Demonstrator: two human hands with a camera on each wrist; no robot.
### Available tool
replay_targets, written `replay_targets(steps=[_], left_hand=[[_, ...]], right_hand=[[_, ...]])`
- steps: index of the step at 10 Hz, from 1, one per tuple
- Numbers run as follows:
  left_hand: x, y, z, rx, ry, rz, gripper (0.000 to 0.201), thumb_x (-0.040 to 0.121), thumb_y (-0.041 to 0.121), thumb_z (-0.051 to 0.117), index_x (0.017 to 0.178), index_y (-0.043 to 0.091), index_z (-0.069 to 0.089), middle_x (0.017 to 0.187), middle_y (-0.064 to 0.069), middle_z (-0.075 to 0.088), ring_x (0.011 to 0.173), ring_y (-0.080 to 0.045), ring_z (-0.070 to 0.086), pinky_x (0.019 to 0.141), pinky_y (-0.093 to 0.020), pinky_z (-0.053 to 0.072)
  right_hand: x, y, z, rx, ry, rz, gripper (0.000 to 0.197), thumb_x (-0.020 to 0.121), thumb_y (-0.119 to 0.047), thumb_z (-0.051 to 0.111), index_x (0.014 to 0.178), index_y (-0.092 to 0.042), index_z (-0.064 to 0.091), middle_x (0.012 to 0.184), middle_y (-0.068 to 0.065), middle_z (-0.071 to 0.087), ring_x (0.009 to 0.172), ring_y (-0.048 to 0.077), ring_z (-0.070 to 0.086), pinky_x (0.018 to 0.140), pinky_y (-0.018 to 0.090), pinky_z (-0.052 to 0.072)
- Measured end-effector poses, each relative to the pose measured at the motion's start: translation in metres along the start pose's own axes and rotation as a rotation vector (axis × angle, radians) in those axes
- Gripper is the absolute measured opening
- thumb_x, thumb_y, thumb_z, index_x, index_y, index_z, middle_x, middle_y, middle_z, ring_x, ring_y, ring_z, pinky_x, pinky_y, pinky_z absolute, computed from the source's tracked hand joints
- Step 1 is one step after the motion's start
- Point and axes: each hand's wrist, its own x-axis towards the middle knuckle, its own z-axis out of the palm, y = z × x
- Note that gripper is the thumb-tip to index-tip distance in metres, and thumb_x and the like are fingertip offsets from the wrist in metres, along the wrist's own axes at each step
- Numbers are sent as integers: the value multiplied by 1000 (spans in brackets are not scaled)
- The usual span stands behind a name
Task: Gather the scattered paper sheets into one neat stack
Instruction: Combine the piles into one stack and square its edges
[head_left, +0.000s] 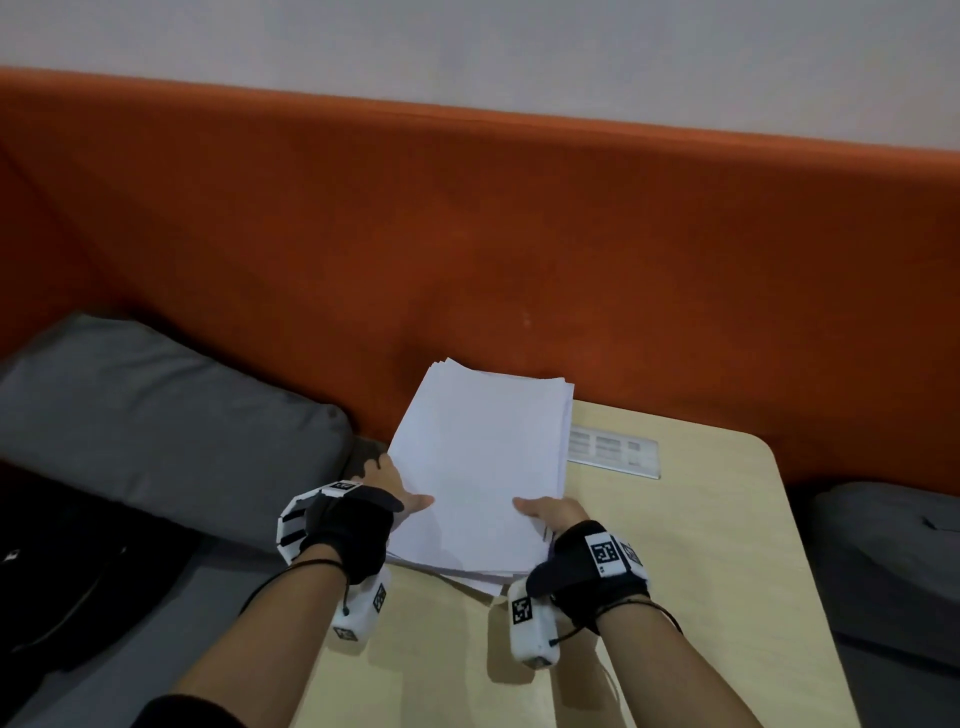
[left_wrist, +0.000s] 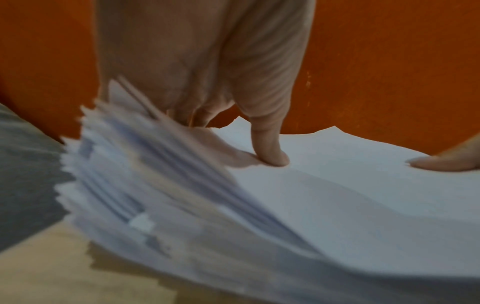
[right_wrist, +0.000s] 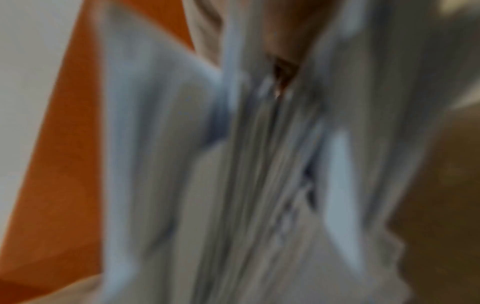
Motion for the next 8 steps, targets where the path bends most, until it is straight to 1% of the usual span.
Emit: replay_targets(steps=[1, 2, 3, 4, 5, 6, 7, 8], left_hand=[[-4, 0, 4, 1, -22, 27, 97, 74, 58, 64, 144, 10, 18, 147, -11, 28, 134, -34, 32, 111, -44, 30], [-13, 3, 7, 11, -22, 60, 91, 78, 56, 61, 146, 14, 16, 150, -9, 26, 138, -34, 27, 113, -43, 28], [-27, 14, 9, 34, 21, 26, 83, 81, 52, 59, 143, 14, 20, 148, -11, 26, 136, -36, 25, 110, -42, 27], [-46, 24, 11, 0, 113, -26, 81, 83, 54, 55, 142, 10, 21, 145, -16, 25, 133, -37, 27, 110, -40, 25], [-63, 29, 16, -144, 139, -58, 85, 87, 56, 49, 145, 6, 13, 148, -19, 16, 136, -37, 23, 112, -40, 23], [-73, 28, 28, -401, 19, -55, 96, 88, 54, 49, 147, 3, -7, 154, -22, 2, 141, -37, 18, 113, -40, 23], [-79, 30, 44, -674, -205, -39, 97, 87, 51, 54, 147, -1, -2, 151, -18, 26, 132, -35, 40, 109, -39, 35], [-72, 31, 63, -1001, -370, -32, 76, 71, 33, 77, 131, -2, 48, 127, -16, 59, 112, -35, 58, 100, -47, 46]], right_hand=[[-2, 12, -7, 24, 60, 32, 60, 83, -16, 70, 131, 9, 43, 135, 17, 50, 124, 30, 49, 97, 31, 40], [-13, 24, -9, 112, 106, 58, 59, 83, -12, 70, 131, 10, 42, 135, 18, 51, 123, 32, 49, 100, 34, 39], [-26, 36, -14, 235, 153, 72, 59, 83, -6, 68, 131, 11, 40, 133, 19, 51, 122, 34, 49, 99, 36, 39], [-48, 44, -18, 302, 180, 94, 57, 86, -10, 66, 131, 11, 41, 135, 20, 49, 122, 33, 49, 96, 33, 40], [-65, 59, -22, 376, 122, 84, 49, 91, -13, 58, 132, 8, 42, 139, 18, 46, 128, 31, 45, 94, 31, 39], [-72, 78, -21, 535, 14, 14, 49, 96, -12, 48, 140, 2, 33, 151, 13, 30, 139, 27, 30, 105, 30, 32], [-71, 84, -23, 568, -4, -19, 48, 96, -11, 45, 141, 1, 32, 151, 12, 29, 140, 26, 29, 108, 30, 31], [-71, 88, -18, 448, -16, -44, 26, 94, -9, 49, 116, 4, 55, 141, 20, 43, 131, 32, 42, 104, 37, 38]])
